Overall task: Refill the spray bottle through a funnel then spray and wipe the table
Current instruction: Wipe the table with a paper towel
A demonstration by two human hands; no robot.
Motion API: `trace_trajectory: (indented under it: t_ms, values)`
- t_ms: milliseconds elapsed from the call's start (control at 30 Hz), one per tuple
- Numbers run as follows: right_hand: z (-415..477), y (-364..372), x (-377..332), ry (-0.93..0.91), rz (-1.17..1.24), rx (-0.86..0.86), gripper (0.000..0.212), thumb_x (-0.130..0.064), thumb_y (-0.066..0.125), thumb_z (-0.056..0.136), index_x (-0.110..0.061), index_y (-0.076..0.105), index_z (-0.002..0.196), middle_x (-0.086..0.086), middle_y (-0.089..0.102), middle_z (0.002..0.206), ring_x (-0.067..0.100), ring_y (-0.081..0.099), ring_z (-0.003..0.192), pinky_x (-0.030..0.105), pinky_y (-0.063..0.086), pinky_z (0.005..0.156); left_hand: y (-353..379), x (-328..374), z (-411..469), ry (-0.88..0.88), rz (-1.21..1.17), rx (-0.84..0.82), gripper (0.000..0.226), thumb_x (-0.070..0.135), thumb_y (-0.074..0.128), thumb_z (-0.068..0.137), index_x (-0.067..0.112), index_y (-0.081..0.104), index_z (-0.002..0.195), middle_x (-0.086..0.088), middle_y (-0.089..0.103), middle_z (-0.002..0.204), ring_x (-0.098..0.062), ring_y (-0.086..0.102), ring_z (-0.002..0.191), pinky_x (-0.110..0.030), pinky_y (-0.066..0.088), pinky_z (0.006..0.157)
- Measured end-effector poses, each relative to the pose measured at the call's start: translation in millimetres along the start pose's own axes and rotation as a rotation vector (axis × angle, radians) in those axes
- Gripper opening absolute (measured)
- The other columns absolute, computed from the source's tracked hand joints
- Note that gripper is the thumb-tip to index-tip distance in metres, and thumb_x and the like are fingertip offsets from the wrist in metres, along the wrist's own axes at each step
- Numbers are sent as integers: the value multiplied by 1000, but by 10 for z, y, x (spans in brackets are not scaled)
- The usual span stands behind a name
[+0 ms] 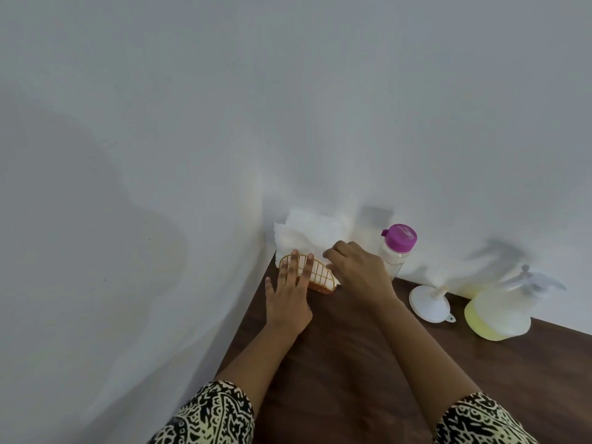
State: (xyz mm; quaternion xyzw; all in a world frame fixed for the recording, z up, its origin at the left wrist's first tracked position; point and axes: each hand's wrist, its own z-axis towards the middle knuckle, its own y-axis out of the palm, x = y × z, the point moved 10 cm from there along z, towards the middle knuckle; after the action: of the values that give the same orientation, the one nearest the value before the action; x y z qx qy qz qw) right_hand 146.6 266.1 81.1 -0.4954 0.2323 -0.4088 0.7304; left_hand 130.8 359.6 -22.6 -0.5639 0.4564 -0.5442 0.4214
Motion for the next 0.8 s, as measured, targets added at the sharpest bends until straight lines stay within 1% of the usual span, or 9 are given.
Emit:
trace_trajectory:
  t_ms: [67,167,267,367,533,600,667,733,800]
  values:
    - [-12,29,-10,25,5,-43,12,-28,72,80,-18,67,84,-4,62,79,17,60,73,25,38,39,13,3,1,-2,4,-16,97,26,56,91,33,-22,148,-1,-21,160,-26,-10,149,-56,10,116]
    - [50,-108,48,133,32,19,15,-34,72,81,-20,69,76,-5,59,76,14,57,70,23,36,39,13,13,-6,-8,-6,-27,97,24,56,91,33,-21,149,-1,-22,160,-27,-11,149,-56,9,116]
    - [246,-134,-12,140,50,-17,14,-30,65,86,-19,72,91,-3,61,89,14,58,86,24,42,49,12,17,-4,-7,-11,-34,96,24,56,91,32,-19,150,-2,-21,161,-27,-10,149,-56,10,116]
    - [468,-60,-38,195,221,-91,22,-28,54,93,-23,65,112,-5,59,109,13,52,106,24,42,63,20,19,-5,-5,-19,-49,92,25,56,91,31,-12,152,-3,-17,161,-27,-7,149,-56,10,116]
    - [653,187,38,294,149,-229,27,-28,56,92,-23,61,118,-2,59,114,18,49,110,29,42,73,-18,27,41,32,-119,-116,86,24,53,92,32,-7,153,-1,-15,162,-26,-8,149,-55,8,116]
    - [659,193,11,287,99,-214,21,-23,52,94,-21,67,109,0,62,108,19,50,105,29,42,73,-123,-3,77,36,-299,-86,74,20,52,93,28,11,154,-1,0,163,-24,1,150,-54,13,117]
    - [634,179,-81,233,98,-173,21,-20,52,94,-18,70,103,1,63,104,20,51,103,30,43,72,-346,-166,74,-54,-626,86,49,18,52,96,23,42,144,-2,33,156,-21,27,144,-40,27,115]
    - [581,166,-184,166,122,-154,19,-19,54,93,-15,71,101,3,63,101,22,52,102,32,43,71,-473,-410,-5,-260,-1002,240,23,27,53,97,21,67,114,-2,65,124,-20,57,120,-27,42,97]
    - [529,161,-282,91,131,-159,18,-20,55,92,-14,71,98,4,64,99,25,53,99,34,41,71,-474,-557,-8,-440,-1274,265,24,39,56,94,23,69,82,2,73,91,-18,68,88,-30,48,79]
